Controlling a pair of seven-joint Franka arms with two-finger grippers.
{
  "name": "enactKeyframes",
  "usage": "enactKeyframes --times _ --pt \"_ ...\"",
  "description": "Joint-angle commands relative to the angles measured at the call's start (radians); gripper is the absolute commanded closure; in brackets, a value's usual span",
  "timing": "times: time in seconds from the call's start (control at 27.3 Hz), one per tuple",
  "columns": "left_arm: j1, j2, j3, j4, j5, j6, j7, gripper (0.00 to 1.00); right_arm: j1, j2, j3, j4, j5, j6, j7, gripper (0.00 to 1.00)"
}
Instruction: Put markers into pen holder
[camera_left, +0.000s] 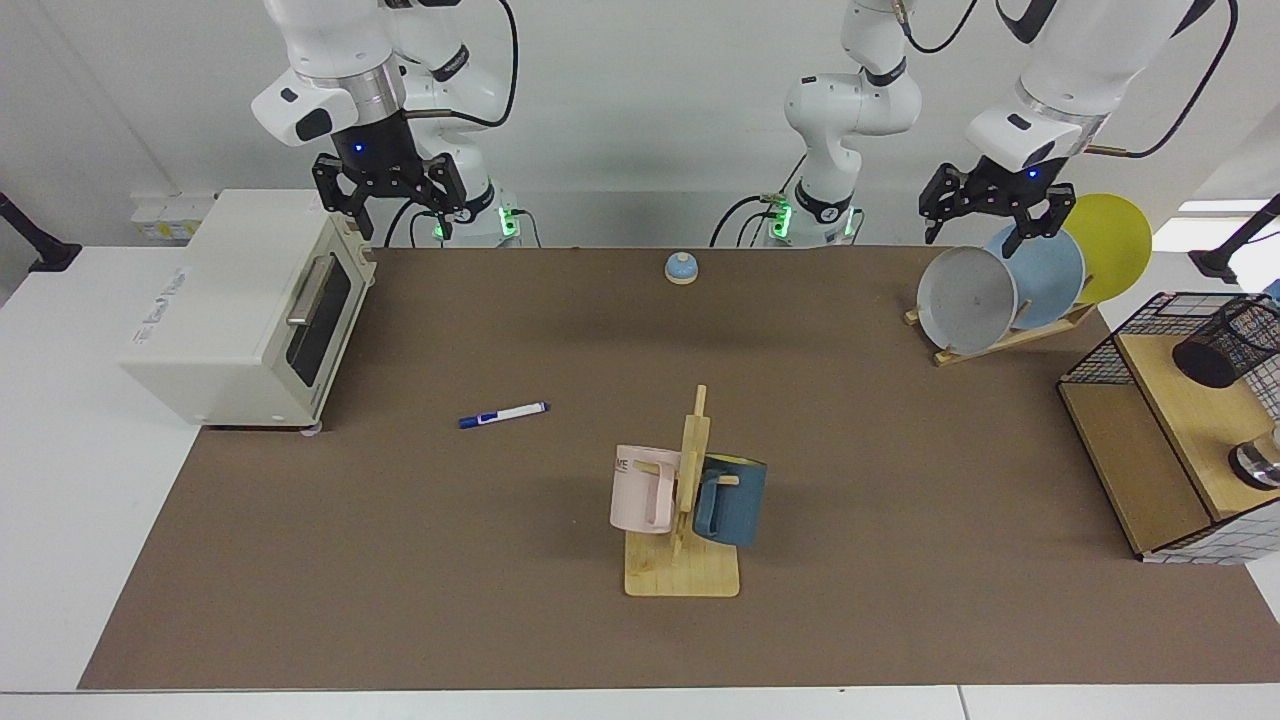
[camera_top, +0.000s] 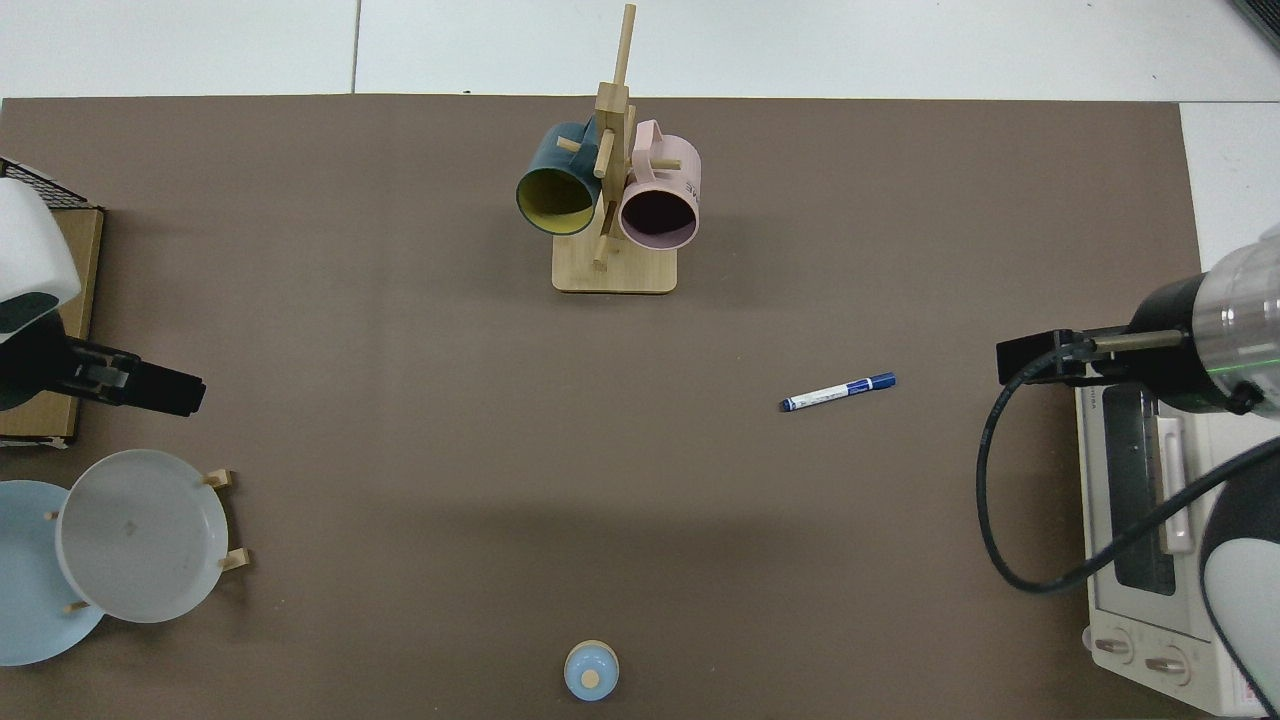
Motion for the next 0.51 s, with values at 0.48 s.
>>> enactKeyframes --times 0.48 --pt "0.001 -0.025 -0.001 -0.027 -0.012 -0.003 0.008 0.0 -0.006 -0.012 0.002 -0.03 0.014 0.022 0.014 0.0"
